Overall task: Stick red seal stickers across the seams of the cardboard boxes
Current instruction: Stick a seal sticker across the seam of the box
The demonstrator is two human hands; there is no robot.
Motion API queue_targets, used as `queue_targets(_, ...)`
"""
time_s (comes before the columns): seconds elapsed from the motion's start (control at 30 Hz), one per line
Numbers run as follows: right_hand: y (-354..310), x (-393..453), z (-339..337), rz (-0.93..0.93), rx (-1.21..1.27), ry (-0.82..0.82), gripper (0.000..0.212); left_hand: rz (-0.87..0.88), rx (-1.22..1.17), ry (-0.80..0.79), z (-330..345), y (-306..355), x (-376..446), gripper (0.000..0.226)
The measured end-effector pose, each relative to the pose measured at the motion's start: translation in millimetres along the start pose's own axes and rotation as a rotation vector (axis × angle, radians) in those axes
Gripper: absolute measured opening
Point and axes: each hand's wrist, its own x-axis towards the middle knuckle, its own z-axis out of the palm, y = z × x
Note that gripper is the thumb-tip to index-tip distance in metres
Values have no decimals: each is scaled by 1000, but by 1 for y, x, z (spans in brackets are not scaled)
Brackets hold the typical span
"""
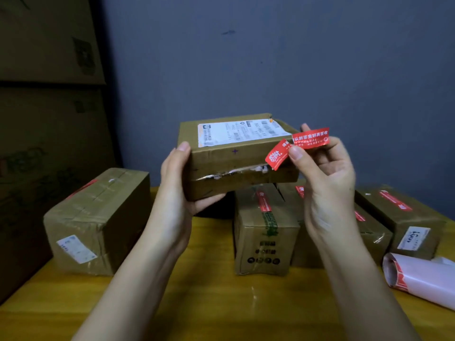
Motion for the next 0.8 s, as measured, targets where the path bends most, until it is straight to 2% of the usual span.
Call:
queue_targets(0.07, -2, -1, 1, 11, 44, -8, 22, -27, 50, -33, 3, 5, -1, 48)
queue_targets(0.17, -6, -2, 4, 14, 77, 19, 20, -13, 326, -17, 10, 11, 15, 72)
queue_targets(0.23, -11, -3, 5, 43, 84, 37, 17, 82, 495, 49, 8, 13, 16, 89)
queue_targets(0.3, -19, -6, 8, 87, 97, 37, 15, 200, 577, -40, 2, 12, -1, 95)
queue_targets(0.47, -38, -20, 13, 190, 43, 36, 25, 288, 564, -176, -6, 28, -31, 68)
queue_targets(0.57, -53, -32, 9, 243, 5, 17, 27, 210, 478, -170, -4, 39, -50, 63)
queue_targets(0.67, -67, -45, 5, 287, 14, -27, 26, 85, 371, -104, -4, 45, -67, 47)
queue_targets(0.8, -75, -62, 0, 288, -30, -9, 25, -95, 386, -84, -3, 45, -88, 34)
